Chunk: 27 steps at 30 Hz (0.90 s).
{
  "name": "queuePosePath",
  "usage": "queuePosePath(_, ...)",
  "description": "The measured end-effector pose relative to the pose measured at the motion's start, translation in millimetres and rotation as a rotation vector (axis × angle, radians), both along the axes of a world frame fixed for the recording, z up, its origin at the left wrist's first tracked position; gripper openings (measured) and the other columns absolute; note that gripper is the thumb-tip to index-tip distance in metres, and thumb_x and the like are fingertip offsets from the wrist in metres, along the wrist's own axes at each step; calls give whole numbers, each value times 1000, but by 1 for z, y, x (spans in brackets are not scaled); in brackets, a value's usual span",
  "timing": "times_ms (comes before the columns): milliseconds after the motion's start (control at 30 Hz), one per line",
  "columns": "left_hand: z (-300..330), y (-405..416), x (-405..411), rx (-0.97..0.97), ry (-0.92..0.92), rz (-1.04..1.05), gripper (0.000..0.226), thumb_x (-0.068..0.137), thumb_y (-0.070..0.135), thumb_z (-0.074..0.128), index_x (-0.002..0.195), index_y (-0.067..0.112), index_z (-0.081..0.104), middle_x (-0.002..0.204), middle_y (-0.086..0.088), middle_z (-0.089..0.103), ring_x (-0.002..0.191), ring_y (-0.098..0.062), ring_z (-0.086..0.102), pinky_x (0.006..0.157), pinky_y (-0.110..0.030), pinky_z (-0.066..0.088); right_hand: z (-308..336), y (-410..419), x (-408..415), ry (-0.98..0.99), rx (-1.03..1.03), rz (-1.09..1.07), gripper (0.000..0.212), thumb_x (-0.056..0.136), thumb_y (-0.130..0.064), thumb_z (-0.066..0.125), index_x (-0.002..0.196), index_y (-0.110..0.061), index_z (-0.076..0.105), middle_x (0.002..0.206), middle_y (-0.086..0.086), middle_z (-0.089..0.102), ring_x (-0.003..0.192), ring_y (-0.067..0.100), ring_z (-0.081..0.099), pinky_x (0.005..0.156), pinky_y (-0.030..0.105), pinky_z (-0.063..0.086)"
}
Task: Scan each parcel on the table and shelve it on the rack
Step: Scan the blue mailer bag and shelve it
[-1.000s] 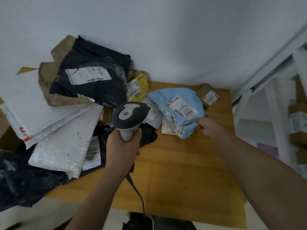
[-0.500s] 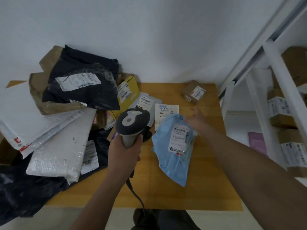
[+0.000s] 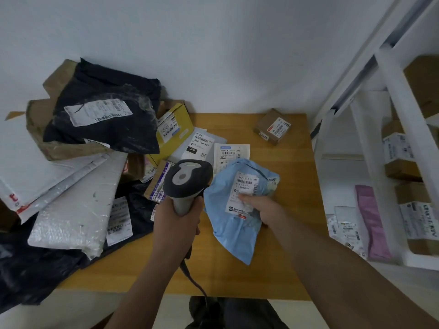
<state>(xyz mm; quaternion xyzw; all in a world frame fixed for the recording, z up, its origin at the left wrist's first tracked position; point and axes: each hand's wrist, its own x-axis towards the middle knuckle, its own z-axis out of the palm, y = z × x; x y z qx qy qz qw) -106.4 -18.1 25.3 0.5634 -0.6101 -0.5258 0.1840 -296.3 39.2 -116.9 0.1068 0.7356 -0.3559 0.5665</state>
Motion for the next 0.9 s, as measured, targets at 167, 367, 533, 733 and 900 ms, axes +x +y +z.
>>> queuePosePath(167,7,9,5,-29,-11,38,30,92,17,64,68,4,53,50,-5,53,39,-12,50,42,-21,44,-18,-2,2,-41,-59,-51,22,77,-15,82,92,-8,67,97,10,72,79,21,71,58,26,55)
queuePosePath(367,24,29,16,-77,7,39,29,93,20,64,71,3,54,54,-5,55,41,-10,52,45,-25,45,-8,15,0,-1,-103,-33,28,75,-18,83,98,-8,71,97,12,74,96,27,71,94,40,54)
queuePosePath(533,41,66,42,-126,76,18,30,94,20,63,78,-3,55,54,-6,53,42,-13,51,49,-30,45,23,40,16,107,-197,-24,29,77,-15,81,102,-7,69,99,11,74,83,21,72,65,28,60)
queuePosePath(733,59,143,106,-179,152,35,27,93,18,63,76,-1,54,54,-6,54,41,-14,50,50,-32,45,76,99,72,222,-413,-4,26,76,-4,80,100,-8,69,94,9,73,74,19,71,53,28,57)
queuePosePath(900,75,229,166,-181,208,58,28,93,17,64,70,6,53,51,-5,53,39,-11,49,42,-21,42,113,157,125,307,-502,68,30,73,-11,84,99,-11,69,98,7,74,77,17,73,57,27,57)
